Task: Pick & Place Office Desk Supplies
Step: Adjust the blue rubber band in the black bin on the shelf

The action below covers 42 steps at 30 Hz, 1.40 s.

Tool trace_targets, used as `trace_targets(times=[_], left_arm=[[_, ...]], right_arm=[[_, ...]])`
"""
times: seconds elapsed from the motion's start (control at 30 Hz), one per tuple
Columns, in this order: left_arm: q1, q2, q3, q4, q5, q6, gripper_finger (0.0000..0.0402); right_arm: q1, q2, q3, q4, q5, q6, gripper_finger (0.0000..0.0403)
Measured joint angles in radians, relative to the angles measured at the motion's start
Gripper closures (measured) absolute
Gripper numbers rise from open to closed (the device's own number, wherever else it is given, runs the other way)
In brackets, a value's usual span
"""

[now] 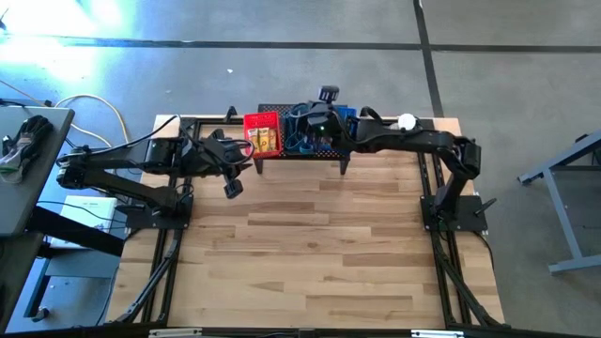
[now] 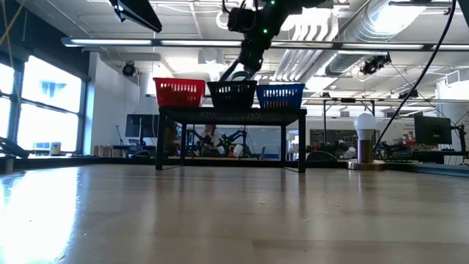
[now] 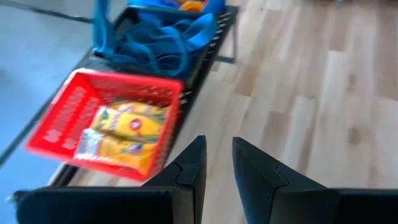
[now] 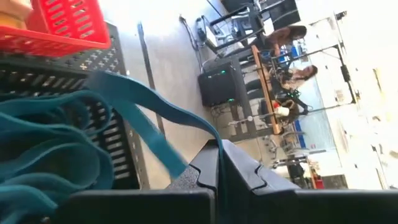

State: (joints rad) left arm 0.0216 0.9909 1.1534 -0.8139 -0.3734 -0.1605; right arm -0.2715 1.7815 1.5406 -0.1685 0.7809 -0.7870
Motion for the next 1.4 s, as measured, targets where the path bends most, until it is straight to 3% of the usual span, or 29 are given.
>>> trace_targets(times=[0.17, 0.4, 0.67, 1.4], left_arm=[[0.001, 0.000, 0.000, -0.058, -0.111, -0.028, 0.0330], [0.000, 0.000, 0.000, -0.061, -0.117, -0.039, 0.0330], [-0.005, 0.000, -0.007, -0.060, -0.113, -0.049, 0.0330], [-0.040, 0.000, -0.026, -0.061, -0.118, -0.058, 0.0330]], right_arm=[[0.048, -0.010, 0.000, -0.055, 0.064, 0.026, 0.0400], [0.086, -0.009, 0.000, -0.187, 0.045, 0.057, 0.0400], [0.089, -0.008, 0.000, -0.175, -0.173, 0.070, 0.0400], [0.000, -0.016, 0.000, -0.005, -0.227, 0.754, 0.0400]])
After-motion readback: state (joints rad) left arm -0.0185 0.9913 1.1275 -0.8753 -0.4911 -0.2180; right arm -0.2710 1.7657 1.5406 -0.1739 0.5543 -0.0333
